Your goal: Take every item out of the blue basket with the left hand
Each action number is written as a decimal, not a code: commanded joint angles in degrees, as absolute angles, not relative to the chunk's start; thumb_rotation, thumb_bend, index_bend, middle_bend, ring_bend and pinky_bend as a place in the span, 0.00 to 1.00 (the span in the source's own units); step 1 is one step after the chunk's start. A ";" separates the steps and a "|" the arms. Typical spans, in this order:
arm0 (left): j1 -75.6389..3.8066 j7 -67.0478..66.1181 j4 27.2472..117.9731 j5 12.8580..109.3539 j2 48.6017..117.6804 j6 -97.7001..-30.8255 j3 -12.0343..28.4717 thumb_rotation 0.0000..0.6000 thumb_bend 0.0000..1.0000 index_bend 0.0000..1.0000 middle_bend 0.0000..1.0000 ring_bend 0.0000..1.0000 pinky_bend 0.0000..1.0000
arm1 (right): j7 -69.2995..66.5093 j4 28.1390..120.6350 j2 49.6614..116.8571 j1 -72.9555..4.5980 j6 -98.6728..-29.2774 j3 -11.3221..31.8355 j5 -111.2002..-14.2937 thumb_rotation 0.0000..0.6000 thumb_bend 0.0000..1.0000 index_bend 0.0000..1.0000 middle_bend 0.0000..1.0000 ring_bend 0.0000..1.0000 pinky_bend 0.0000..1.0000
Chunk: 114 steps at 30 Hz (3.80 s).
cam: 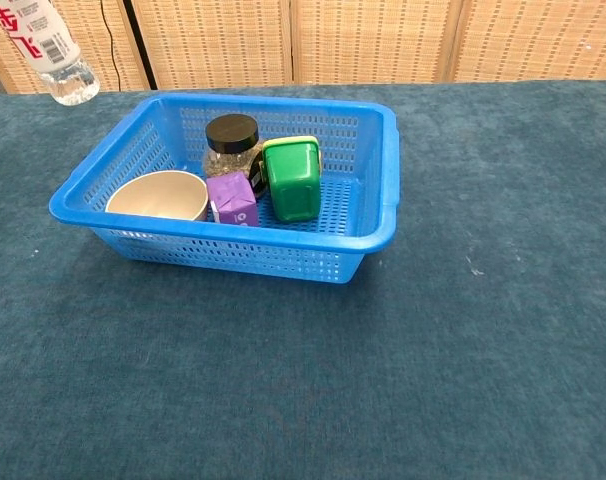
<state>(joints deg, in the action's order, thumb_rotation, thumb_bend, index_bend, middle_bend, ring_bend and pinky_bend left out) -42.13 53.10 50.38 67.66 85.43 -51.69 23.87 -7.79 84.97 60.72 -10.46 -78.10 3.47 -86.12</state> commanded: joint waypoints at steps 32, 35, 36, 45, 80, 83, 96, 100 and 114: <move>-43.74 61.68 49.23 82.76 88.45 -68.04 16.55 1.00 0.26 0.00 0.00 0.00 0.00 | -8.34 86.00 60.09 -10.46 -77.94 3.35 -86.24 1.00 0.00 0.00 0.00 0.00 0.00; -42.50 57.54 57.17 86.75 84.13 -72.38 14.58 1.00 0.25 0.00 0.00 0.00 0.00 | -8.67 86.20 59.88 -10.33 -78.30 3.31 -86.51 1.00 0.00 0.00 0.00 0.00 0.00; -42.35 56.09 59.00 87.82 83.04 -72.88 13.91 1.00 0.25 0.00 0.00 0.00 0.00 | -8.77 86.24 59.83 -10.30 -78.36 3.30 -86.56 1.00 0.00 0.00 0.00 0.00 0.00; -44.72 26.11 79.88 90.56 70.87 -59.00 6.95 1.00 0.20 0.00 0.00 0.00 0.00 | -9.89 86.36 59.17 -10.05 -78.62 3.44 -86.32 1.00 0.00 0.00 0.00 0.00 0.00; -57.32 -15.73 73.22 59.44 86.66 -39.85 11.08 1.00 0.20 0.00 0.00 0.00 0.00 | -10.87 85.25 59.15 -10.53 -76.69 3.98 -84.53 1.00 0.00 0.00 0.00 0.00 0.00; -57.76 -15.86 72.63 59.17 87.12 -39.26 10.90 1.00 0.20 0.00 0.00 0.00 0.00 | -10.82 85.22 59.19 -10.62 -76.49 3.91 -84.63 1.00 0.00 0.00 0.00 0.00 0.00; -59.23 -16.83 70.78 56.82 90.19 -39.02 10.93 1.00 0.20 0.00 0.00 0.00 0.11 | -11.29 85.01 59.12 -10.53 -76.58 4.07 -84.38 1.00 0.00 0.00 0.00 0.00 0.00; -59.27 -17.26 70.24 55.92 90.70 -38.96 10.58 1.00 0.20 0.00 0.00 0.00 0.14 | -11.44 84.96 59.11 -10.67 -76.32 3.99 -84.56 1.00 0.00 0.00 0.00 0.00 0.00; -56.76 -14.75 71.86 59.39 90.76 -45.06 10.89 1.00 0.21 0.10 0.00 0.04 0.23 | -11.93 84.77 58.95 -10.58 -76.52 4.04 -84.63 1.00 0.00 0.00 0.00 0.00 0.00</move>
